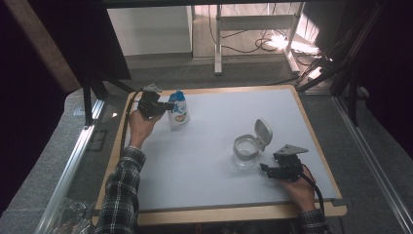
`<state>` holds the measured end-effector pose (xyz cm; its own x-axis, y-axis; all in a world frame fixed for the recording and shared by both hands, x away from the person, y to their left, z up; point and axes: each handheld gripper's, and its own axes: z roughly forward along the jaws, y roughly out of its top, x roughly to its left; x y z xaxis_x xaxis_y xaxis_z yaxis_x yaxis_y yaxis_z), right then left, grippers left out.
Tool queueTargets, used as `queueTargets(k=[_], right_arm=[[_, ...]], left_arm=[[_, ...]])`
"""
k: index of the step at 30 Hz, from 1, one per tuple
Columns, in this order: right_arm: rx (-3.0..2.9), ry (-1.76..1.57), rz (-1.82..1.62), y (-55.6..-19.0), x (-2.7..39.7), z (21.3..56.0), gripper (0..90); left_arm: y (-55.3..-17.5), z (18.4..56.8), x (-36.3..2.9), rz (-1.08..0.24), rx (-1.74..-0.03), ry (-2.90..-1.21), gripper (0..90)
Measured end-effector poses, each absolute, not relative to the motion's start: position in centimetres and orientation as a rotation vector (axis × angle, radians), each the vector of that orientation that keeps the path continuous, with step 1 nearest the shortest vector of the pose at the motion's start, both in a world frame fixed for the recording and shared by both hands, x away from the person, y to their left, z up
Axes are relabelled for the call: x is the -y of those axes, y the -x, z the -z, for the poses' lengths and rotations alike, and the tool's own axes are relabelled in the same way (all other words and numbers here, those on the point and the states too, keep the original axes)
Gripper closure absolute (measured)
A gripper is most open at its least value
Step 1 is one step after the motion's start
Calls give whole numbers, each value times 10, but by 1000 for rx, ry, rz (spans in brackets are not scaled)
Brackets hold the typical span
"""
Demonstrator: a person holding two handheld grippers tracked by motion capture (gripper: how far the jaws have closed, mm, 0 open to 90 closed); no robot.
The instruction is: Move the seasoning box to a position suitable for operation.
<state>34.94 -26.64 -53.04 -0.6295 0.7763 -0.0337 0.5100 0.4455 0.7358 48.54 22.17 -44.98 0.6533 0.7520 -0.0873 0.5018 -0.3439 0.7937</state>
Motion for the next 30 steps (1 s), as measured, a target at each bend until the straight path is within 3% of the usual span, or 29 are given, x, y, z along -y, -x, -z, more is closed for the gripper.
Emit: queueTargets(k=[30], right_arm=[[-2332,-1098,-1006,-343,264,526,308]], left_arm=[[-452,433,-203,-310,-904,-2022,899]])
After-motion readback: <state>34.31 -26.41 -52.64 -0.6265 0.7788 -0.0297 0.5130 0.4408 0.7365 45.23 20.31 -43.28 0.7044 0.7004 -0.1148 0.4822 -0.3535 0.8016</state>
